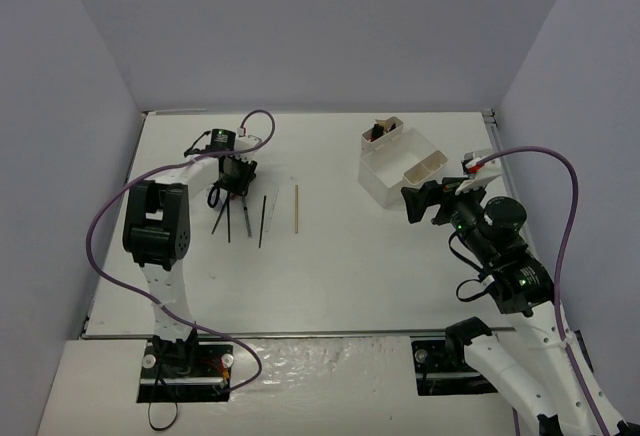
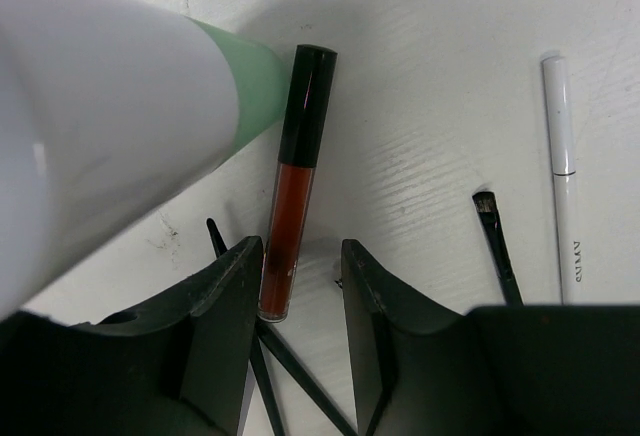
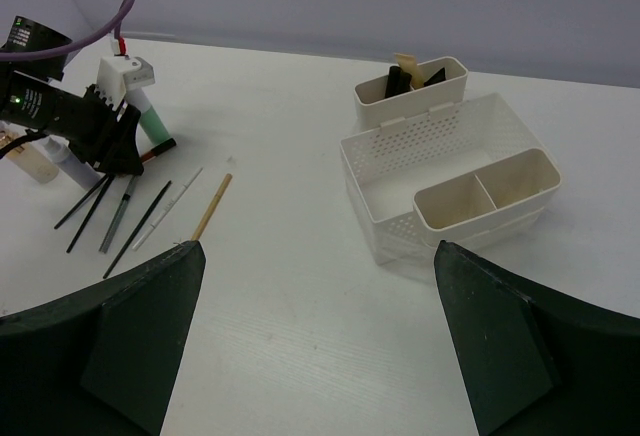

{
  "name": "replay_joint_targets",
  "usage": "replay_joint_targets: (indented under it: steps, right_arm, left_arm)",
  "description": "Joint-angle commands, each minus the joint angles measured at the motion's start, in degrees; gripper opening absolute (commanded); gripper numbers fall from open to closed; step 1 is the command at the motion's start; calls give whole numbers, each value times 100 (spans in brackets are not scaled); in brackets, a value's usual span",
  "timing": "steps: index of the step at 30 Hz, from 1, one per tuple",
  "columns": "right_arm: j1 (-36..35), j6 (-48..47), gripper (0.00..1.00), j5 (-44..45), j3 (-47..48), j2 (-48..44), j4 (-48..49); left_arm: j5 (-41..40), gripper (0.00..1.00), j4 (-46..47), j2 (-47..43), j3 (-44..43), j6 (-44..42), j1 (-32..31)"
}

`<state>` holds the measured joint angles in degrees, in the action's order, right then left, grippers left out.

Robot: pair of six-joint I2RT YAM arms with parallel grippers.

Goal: Organize the makeup

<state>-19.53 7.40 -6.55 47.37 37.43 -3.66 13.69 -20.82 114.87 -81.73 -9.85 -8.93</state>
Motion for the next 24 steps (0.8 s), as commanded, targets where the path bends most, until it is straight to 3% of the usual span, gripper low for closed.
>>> replay_joint_targets:
  steps: [1,5,24]
  right_arm:
    - [11,-28,96,-49,9,-22,524]
    - [11,-21,96,-49,1,-25,532]
    - [11,16,96,-84,-53,-38,599]
  left_arm:
    - [151,34,29,-103,-97,49,49]
    - [189,33,2,-66,-90,66,34]
    - [336,4,95,-390,79,122,-245]
